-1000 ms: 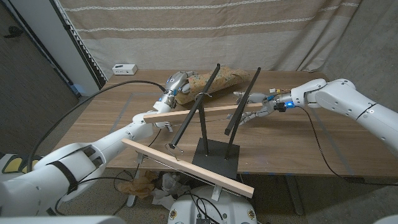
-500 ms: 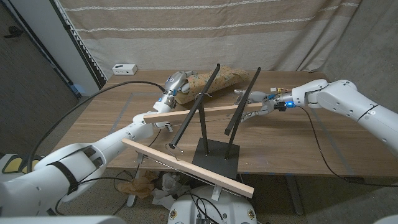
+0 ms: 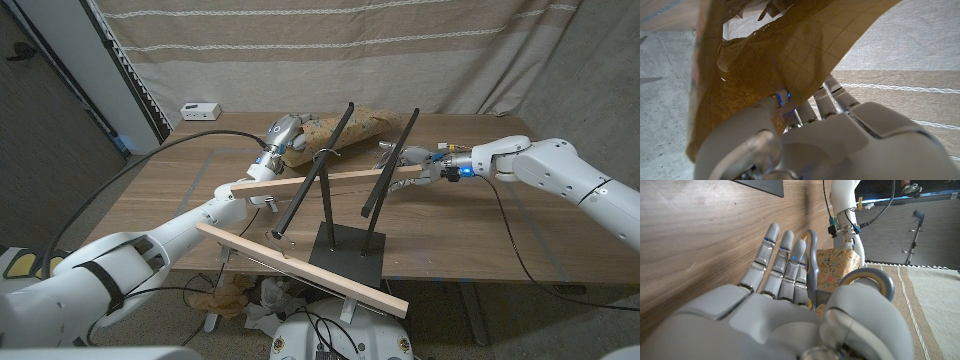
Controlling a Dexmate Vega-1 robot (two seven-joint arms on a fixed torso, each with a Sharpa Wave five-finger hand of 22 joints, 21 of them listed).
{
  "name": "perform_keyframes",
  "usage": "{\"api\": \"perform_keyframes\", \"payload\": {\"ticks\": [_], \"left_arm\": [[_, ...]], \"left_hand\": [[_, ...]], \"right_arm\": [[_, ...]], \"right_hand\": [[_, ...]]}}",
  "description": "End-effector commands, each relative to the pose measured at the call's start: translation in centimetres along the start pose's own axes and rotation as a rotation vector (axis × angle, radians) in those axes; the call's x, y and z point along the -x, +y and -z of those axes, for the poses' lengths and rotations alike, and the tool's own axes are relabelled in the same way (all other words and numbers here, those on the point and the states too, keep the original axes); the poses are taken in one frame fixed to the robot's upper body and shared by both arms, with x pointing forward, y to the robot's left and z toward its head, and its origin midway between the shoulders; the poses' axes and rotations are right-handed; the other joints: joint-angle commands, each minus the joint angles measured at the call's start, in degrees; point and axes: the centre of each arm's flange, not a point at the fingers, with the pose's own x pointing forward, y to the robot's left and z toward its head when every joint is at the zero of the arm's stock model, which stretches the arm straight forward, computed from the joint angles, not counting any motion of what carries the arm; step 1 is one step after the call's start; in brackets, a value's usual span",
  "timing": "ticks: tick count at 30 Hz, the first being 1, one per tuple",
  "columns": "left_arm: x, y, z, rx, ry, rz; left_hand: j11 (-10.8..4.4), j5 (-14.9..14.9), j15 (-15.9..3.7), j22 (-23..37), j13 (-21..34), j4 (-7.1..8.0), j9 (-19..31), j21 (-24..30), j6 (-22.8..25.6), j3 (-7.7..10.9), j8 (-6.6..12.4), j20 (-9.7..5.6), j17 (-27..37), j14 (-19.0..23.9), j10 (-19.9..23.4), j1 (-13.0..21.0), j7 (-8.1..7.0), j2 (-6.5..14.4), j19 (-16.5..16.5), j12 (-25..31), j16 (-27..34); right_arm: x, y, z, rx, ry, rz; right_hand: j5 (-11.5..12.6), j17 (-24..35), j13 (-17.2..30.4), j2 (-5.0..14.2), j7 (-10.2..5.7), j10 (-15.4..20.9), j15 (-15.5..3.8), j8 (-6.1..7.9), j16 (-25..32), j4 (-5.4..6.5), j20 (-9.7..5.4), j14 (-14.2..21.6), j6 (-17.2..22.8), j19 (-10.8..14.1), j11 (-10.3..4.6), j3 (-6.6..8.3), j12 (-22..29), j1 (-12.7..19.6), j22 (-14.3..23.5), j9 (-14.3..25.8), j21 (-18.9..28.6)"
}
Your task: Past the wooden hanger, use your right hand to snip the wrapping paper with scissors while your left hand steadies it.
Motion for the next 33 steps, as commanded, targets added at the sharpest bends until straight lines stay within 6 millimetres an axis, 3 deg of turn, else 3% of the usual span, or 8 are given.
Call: {"api": "perform_keyframes", "payload": {"ticks": [1, 3, 8, 10, 14, 22, 26, 33], "left_arm": [[0.5, 0.2, -0.2, -0.005, 0.008, -0.004], [0.5, 0.2, -0.2, -0.005, 0.009, -0.004], [0.7, 0.2, -0.3, -0.009, 0.009, -0.007], [0.7, 0.2, -0.3, -0.009, 0.009, -0.005], [0.7, 0.2, -0.4, -0.011, 0.005, -0.005], [0.7, 0.2, -0.4, -0.013, 0.001, -0.001], [0.7, 0.1, -0.4, -0.011, 0.001, 0.001], [0.7, 0.1, -0.4, -0.012, 0.002, 0.000]], "left_hand": [[0.08, 0.3, -9.67, 0.1, 0.2, 0.03, 0.0, 0.2, -0.1, -0.02, 0.02, -4.14, 0.2, 0.5, -0.2, 0.6, -0.04, 0.0, 0.0, 0.4, -0.2], [0.08, 0.3, -9.67, 0.1, 0.2, 0.04, 0.0, 0.3, -0.1, -0.03, 0.01, -4.13, 0.2, 0.6, -0.2, 0.6, -0.04, 0.0, 0.0, 0.4, -0.2], [0.08, 0.4, -9.68, 0.1, 0.3, 0.03, -0.1, 0.4, -0.1, -0.04, 0.01, -4.16, 0.2, 0.5, -0.2, 0.6, -0.05, 0.0, 0.0, 0.4, -0.3], [0.08, 0.4, -9.67, 0.1, 0.3, 0.03, -0.1, 0.4, -0.1, -0.05, 0.01, -4.14, 0.2, 0.5, -0.2, 0.6, -0.05, 0.0, 0.0, 0.4, -0.3], [0.07, 0.4, -9.66, 0.1, 0.3, 0.03, -0.2, 0.4, -0.1, -0.06, 0.00, -4.14, 0.2, 0.5, -0.2, 0.6, -0.04, 0.0, 0.0, 0.4, -0.3], [0.07, 0.4, -9.65, 0.1, 0.4, 0.05, -0.2, 0.5, 0.0, -0.09, -0.01, -4.10, 0.2, 0.6, -0.2, 0.6, -0.04, 0.0, -0.1, 0.4, -0.3], [0.07, 0.4, -9.65, 0.1, 0.4, 0.06, -0.3, 0.5, 0.0, -0.11, -0.02, -4.06, 0.2, 0.6, -0.2, 0.6, -0.04, 0.0, -0.1, 0.4, -0.3], [0.07, 0.4, -9.65, 0.1, 0.4, 0.07, -0.3, 0.6, 0.0, -0.12, -0.04, -4.07, 0.2, 0.6, -0.2, 0.7, -0.04, 0.0, -0.1, 0.4, -0.3]], "right_arm": [[0.5, 0.0, 0.7, -0.038, -0.055, 0.045], [0.5, 0.0, 0.7, -0.033, -0.062, 0.048], [0.7, 0.2, 0.9, -0.042, -0.071, 0.060], [0.8, 0.2, 1.1, -0.040, -0.077, 0.068], [0.9, 0.3, 1.5, -0.059, -0.079, 0.074], [0.9, 0.5, 1.9, -0.075, -0.095, 0.084], [0.6, 0.6, 2.3, -0.098, -0.134, 0.076], [-0.1, 0.6, 3.2, -0.169, -0.222, 0.070]], "right_hand": [[0.5, -0.5, 1.8, -0.07, -0.99, -6.2, 2.14, -1.33, -2.5, -0.56, 0.83, -3.7, 1.2, -1.3, 1.01, 0.03, 0.1, 0.8, 0.3, -0.3, -0.5], [0.5, -0.8, 1.9, -0.17, -1.60, -8.5, 2.95, -1.62, -3.5, -0.65, 1.05, -5.4, 1.5, -1.7, 1.12, 0.03, -0.5, 0.8, 0.3, -0.4, -0.7], [0.8, -1.6, 2.3, -0.04, -2.16, -17.1, 5.61, -2.34, -7.2, -0.85, 2.29, -10.4, 4.1, -3.9, 3.72, 0.23, -2.9, 1.0, 0.4, -0.4, -1.3], [1.0, -2.0, 1.2, 0.12, -2.23, -20.1, 6.54, -2.18, -8.8, -1.02, 3.06, -12.7, 6.2, -4.8, 4.46, 0.40, -4.6, 1.4, 0.4, -0.4, -1.7], [1.4, -2.7, -2.3, 0.58, -2.38, -26.9, 8.35, -3.27, -12.2, -1.15, 4.78, -17.5, 7.4, -7.6, 6.70, 0.63, -9.8, 1.6, 0.4, -0.3, -2.7], [1.6, -3.1, -5.1, 0.98, -2.51, -28.4, 10.68, -3.63, -13.6, -1.39, 6.25, -19.6, 8.4, -9.9, 7.03, 0.88, -13.3, 2.1, 0.4, -0.1, -3.7], [1.8, -3.5, -7.1, 1.19, -2.22, -26.7, 11.01, -3.14, -13.3, -1.83, 5.88, -17.9, 9.7, -9.4, 6.89, 1.18, -14.6, 3.0, 0.3, 0.5, -3.7], [2.3, -4.0, -11.0, 1.79, -1.91, -27.5, 11.14, -2.89, -14.8, -2.79, 6.64, -19.6, 9.5, -10.4, 7.02, 1.93, -18.6, 5.1, 0.2, 1.6, -4.4]]}}
